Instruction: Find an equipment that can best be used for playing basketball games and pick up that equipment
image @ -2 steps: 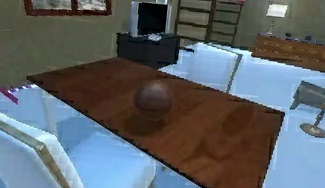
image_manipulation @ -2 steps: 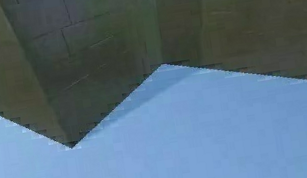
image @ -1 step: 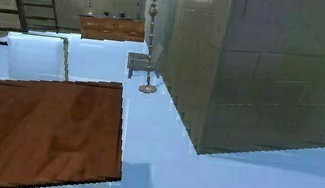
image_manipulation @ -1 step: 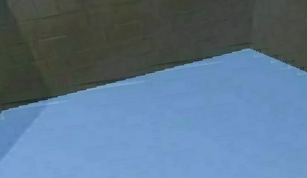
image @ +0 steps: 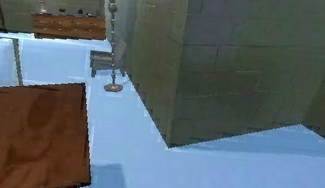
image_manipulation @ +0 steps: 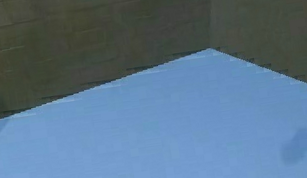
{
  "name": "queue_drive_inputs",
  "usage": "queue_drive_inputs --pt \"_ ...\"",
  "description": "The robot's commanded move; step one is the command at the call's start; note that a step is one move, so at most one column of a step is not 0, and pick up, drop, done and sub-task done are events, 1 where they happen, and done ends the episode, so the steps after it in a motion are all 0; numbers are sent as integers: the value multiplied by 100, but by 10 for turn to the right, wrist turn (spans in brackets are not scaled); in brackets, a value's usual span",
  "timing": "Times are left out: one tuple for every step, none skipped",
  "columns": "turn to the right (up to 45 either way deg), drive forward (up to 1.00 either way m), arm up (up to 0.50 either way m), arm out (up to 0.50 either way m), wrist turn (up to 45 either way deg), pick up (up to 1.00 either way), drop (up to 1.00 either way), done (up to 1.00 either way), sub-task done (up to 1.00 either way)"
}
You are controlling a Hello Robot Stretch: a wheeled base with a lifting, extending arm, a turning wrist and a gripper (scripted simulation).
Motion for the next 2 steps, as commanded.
queue_drive_inputs --pt "0 60 0 0 0 0 0 0 0" --pt "-210 0 0 0 0 0 0 0 0"
